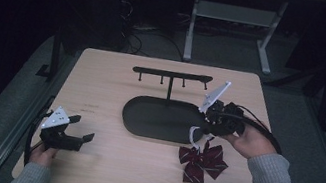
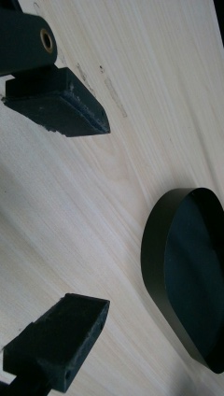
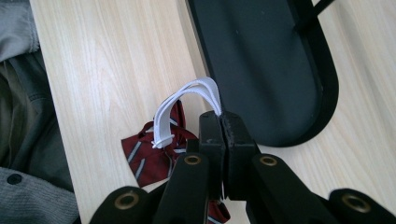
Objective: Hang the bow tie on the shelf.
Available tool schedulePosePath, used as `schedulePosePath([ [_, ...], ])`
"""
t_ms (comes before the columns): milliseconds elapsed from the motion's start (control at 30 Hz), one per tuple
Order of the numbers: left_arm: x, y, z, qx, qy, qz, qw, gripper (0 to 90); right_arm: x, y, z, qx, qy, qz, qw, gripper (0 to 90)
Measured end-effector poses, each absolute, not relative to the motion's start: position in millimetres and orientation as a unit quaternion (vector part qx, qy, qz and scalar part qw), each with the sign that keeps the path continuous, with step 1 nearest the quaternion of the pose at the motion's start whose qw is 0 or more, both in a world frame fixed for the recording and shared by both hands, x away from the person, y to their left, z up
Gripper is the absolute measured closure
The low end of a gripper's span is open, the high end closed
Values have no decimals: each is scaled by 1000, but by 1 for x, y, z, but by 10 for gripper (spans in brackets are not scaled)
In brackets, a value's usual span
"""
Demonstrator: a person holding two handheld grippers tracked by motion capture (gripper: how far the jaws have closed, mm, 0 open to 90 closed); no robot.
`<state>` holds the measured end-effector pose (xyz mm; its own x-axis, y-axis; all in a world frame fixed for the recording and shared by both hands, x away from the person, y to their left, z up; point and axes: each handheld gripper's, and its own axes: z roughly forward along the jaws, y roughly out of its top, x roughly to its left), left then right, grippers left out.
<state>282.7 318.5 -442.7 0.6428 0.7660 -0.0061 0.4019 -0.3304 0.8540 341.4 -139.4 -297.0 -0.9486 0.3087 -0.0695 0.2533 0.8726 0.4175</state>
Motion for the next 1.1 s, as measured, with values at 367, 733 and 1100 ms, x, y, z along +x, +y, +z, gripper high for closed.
schedulePosePath([
  [367,283,319,-442,787,370,206,448,129,353,-122,-287,132,968,204,63,878],
  [733,283,320,-442,787,371,207,447,129,365,-106,-275,118,970,202,64,878],
  [1100,283,321,-441,785,371,207,450,129,375,-97,-266,112,971,199,63,878],
])
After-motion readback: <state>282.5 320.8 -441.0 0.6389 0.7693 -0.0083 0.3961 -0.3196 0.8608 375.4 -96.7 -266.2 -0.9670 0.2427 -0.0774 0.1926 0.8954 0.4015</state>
